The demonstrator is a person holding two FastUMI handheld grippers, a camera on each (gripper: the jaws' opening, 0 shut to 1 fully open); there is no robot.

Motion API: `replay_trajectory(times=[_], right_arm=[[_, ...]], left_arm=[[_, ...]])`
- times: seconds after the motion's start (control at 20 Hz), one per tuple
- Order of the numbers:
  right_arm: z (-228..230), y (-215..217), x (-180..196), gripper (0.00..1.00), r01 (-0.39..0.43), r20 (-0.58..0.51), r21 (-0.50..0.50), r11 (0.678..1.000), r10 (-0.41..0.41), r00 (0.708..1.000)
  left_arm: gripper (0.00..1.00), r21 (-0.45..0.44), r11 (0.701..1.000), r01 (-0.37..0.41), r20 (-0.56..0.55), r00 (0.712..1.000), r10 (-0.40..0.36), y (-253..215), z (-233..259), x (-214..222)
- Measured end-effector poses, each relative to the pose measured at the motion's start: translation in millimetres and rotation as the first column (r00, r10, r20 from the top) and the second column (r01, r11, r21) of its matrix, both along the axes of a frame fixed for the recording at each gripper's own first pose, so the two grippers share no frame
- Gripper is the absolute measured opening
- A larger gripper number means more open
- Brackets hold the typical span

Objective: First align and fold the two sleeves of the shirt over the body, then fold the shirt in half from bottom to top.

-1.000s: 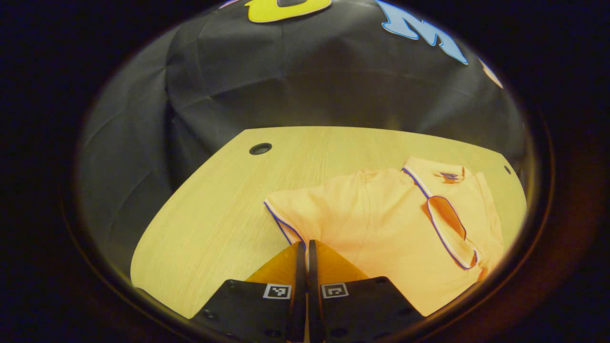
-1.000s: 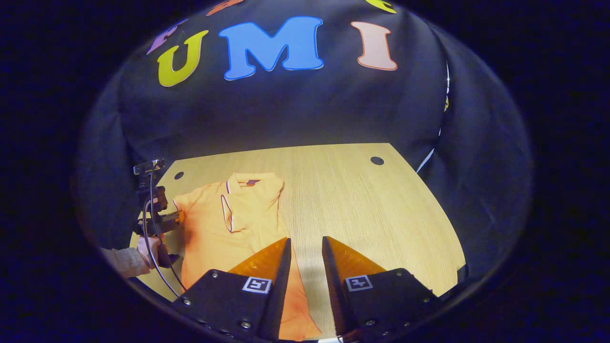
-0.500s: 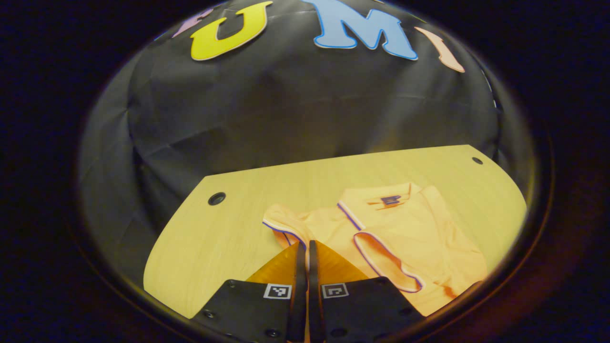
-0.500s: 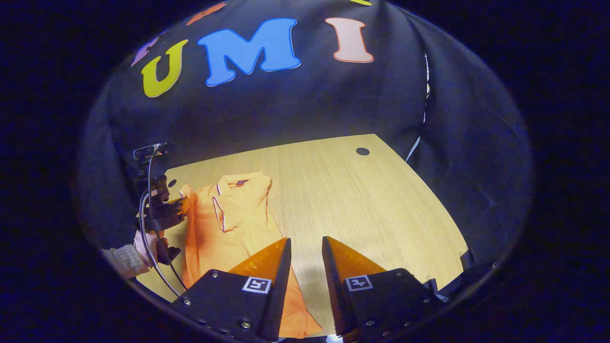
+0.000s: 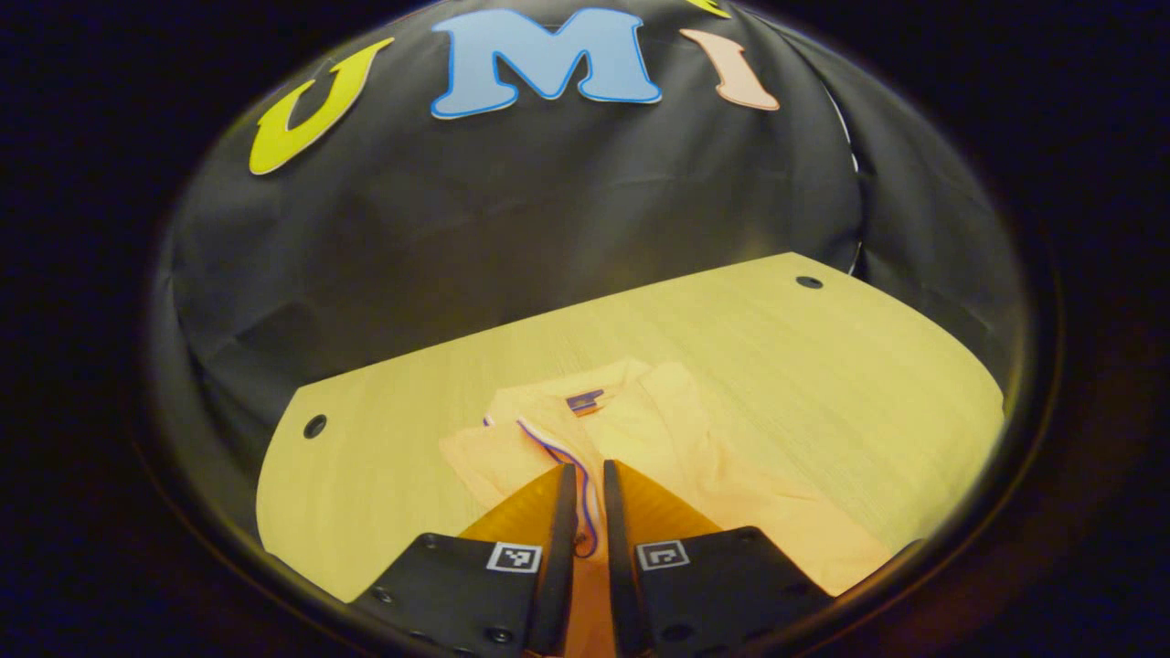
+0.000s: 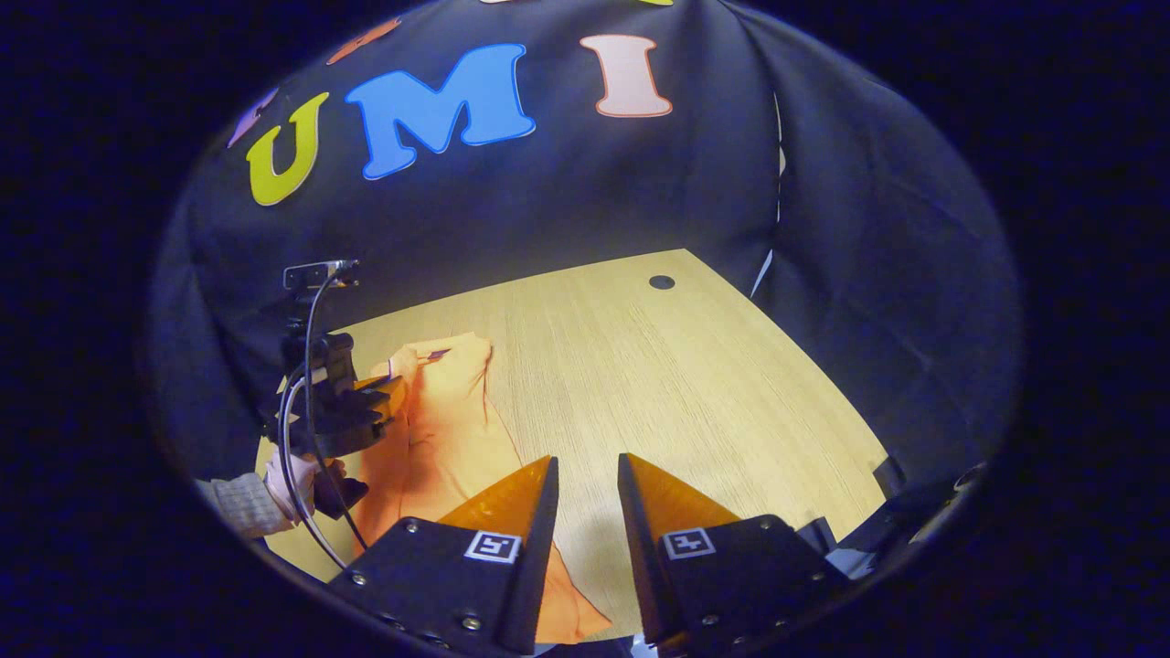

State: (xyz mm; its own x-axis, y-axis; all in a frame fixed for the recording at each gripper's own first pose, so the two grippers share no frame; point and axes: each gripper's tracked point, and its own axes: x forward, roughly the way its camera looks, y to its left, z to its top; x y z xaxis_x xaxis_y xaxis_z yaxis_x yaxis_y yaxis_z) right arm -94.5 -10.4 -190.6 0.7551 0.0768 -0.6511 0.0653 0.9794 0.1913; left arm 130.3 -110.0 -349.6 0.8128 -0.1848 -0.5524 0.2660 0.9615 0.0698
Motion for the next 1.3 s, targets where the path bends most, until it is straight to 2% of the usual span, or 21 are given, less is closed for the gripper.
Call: replay_trajectory(times=[0.1,0.15,0.2,0.25,0.35,0.4,0.45,0.7,0.8,0.85,0.9,0.95,1.0,1.1,1.15,1.3], right_arm=[[-4,-1,-2,0.42,0.009,-0.01,0.003,1.0,-0.009,1.0],[-9,-3,-6,0.42,0.011,-0.014,0.005,1.0,-0.011,1.0],[-13,-5,-9,0.38,0.011,-0.021,0.005,1.0,-0.011,1.0],[-18,-5,-13,0.42,0.007,-0.027,0.005,1.0,-0.007,1.0],[-25,0,-18,0.42,-0.011,-0.044,0.009,1.0,0.012,0.999],[-29,4,-21,0.38,-0.027,-0.054,0.011,1.0,0.027,0.998],[-35,9,-23,0.42,-0.047,-0.069,0.01,0.999,0.047,0.997],[-69,32,-46,0.44,-0.175,-0.16,0.019,0.984,0.176,0.971],[-82,44,-56,0.46,-0.225,-0.202,0.045,0.973,0.229,0.952],[-92,47,-60,0.58,-0.24,-0.221,0.046,0.97,0.245,0.944],[-97,49,-65,0.6,-0.254,-0.243,0.048,0.966,0.258,0.935],[-105,51,-69,0.56,-0.267,-0.267,0.05,0.962,0.27,0.925],[-111,52,-75,0.6,-0.282,-0.292,0.059,0.958,0.286,0.913],[-125,54,-89,0.67,-0.308,-0.345,0.062,0.949,0.31,0.886],[-130,53,-93,0.7,-0.322,-0.369,0.052,0.945,0.318,0.874],[-137,49,-105,0.7,-0.365,-0.434,0.035,0.93,0.343,0.833]], left_arm=[[0.46,-0.015,1.0,0.001,-0.003,1.0,-0.001,-3,-5,-2],[0.68,-0.021,1.0,-0.001,-0.005,1.0,0.001,-2,-2,-4],[0.72,-0.021,1.0,-0.002,-0.006,1.0,0.002,2,-1,-6],[0.7,-0.021,1.0,-0.003,-0.008,1.0,0.003,6,-1,-11],[0.84,-0.02,1.0,-0.006,-0.02,1.0,0.005,19,-1,-26],[0.89,-0.027,1.0,-0.007,-0.029,1.0,0.007,27,0,-36],[0.88,-0.031,0.999,-0.014,-0.038,0.999,0.012,36,-1,-49],[0.95,-0.04,0.998,-0.053,-0.118,0.992,0.048,86,-10,-130],[0.92,-0.058,0.995,-0.083,-0.153,0.985,0.074,104,-10,-164],[0.99,-0.065,0.993,-0.096,-0.175,0.981,0.084,113,-12,-184],[0.99,-0.068,0.992,-0.107,-0.196,0.976,0.091,121,-14,-202],[0.95,-0.07,0.991,-0.116,-0.213,0.972,0.099,128,-16,-220],[0.99,-0.07,0.99,-0.124,-0.235,0.966,0.105,134,-18,-235],[0.95,-0.071,0.988,-0.141,-0.274,0.955,0.116,141,-24,-264],[0.97,-0.075,0.986,-0.15,-0.294,0.948,0.122,142,-27,-278],[0.95,-0.084,0.981,-0.176,-0.349,0.927,0.137,147,-32,-314]])
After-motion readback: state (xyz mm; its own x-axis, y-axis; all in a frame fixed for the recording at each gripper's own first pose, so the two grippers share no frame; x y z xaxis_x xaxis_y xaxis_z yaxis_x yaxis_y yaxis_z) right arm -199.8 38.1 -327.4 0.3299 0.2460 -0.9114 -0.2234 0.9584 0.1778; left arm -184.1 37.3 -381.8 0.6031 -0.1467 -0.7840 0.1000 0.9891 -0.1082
